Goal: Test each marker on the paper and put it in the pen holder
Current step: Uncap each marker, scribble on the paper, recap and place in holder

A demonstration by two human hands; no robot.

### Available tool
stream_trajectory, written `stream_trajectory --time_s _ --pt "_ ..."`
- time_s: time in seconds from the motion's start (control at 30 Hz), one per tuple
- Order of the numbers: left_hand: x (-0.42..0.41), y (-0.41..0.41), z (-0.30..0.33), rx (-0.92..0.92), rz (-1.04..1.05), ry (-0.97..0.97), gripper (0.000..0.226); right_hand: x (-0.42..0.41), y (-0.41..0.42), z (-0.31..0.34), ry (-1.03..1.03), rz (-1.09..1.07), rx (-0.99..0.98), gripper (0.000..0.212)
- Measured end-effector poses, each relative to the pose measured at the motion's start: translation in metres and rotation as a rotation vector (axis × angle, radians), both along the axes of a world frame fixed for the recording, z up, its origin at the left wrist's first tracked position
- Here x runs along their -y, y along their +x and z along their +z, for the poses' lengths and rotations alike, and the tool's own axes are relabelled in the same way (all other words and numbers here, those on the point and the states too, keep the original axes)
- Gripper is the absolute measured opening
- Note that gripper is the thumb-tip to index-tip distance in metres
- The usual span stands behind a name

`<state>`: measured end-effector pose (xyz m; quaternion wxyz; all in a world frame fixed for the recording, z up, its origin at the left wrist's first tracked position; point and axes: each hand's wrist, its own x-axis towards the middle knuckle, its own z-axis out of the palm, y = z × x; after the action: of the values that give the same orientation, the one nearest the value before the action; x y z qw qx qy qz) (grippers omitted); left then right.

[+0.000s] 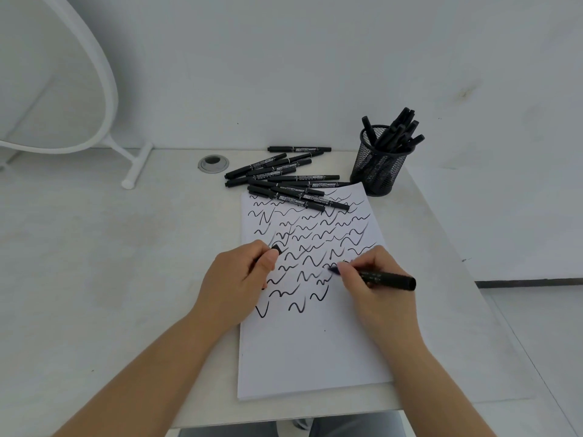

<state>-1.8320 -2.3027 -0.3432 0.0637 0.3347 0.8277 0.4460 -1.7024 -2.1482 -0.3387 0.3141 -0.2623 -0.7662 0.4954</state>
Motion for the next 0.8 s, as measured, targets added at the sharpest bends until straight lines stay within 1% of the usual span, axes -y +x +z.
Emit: stream_trajectory --time_s 0.1,0.17,0.2,0.23,0.27,0.37,0.43,0.47,0.53,0.67,0.8 --pt "0.0 0.001 0.001 -0.06 -0.014 0.002 0.02 0.0 0.002 0.005 -0.041 0.096 -0.106 0.023" --pt "-0.001 0.002 0.003 -0.099 -0.06 -0.009 0.014 -0.001 0.003 0.006 -0.099 0.123 -0.105 0.023" --pt "-0.002 0.003 0.003 -0.132 -0.089 -0.026 0.019 -0.001 0.003 0.007 -0.139 0.117 -0.092 0.02" --pt "-0.002 0.004 0.003 -0.163 -0.118 -0.041 0.024 -0.002 0.002 0.009 -0.195 0.114 -0.097 0.013" --pt "-0.002 0.004 0.003 -0.19 -0.136 -0.05 0.026 -0.003 0.001 0.011 -0.271 0.122 -0.129 0.011" --pt "-0.002 0.005 0.005 -0.231 -0.167 -0.056 0.023 -0.004 -0.003 0.011 -0.531 0.196 -0.266 0.023" --pt "-0.002 0.005 0.006 -0.237 -0.184 -0.057 0.022 -0.003 -0.005 0.01 -0.651 0.199 -0.304 0.021" --pt "-0.003 0.006 0.006 -0.238 -0.191 -0.054 0.022 -0.003 -0.006 0.009 -0.676 0.194 -0.303 0.018" --pt "-0.003 0.007 0.007 -0.239 -0.204 -0.039 0.023 -0.004 -0.008 0.007 -0.681 0.186 -0.291 0.013" --pt "-0.004 0.009 0.01 -0.235 -0.231 -0.008 0.036 -0.005 -0.008 0.006 -0.662 0.186 -0.273 0.01" --pt "-0.007 0.014 0.011 -0.221 -0.258 0.002 0.034 -0.002 -0.006 0.005 -0.596 0.209 -0.223 0.01"
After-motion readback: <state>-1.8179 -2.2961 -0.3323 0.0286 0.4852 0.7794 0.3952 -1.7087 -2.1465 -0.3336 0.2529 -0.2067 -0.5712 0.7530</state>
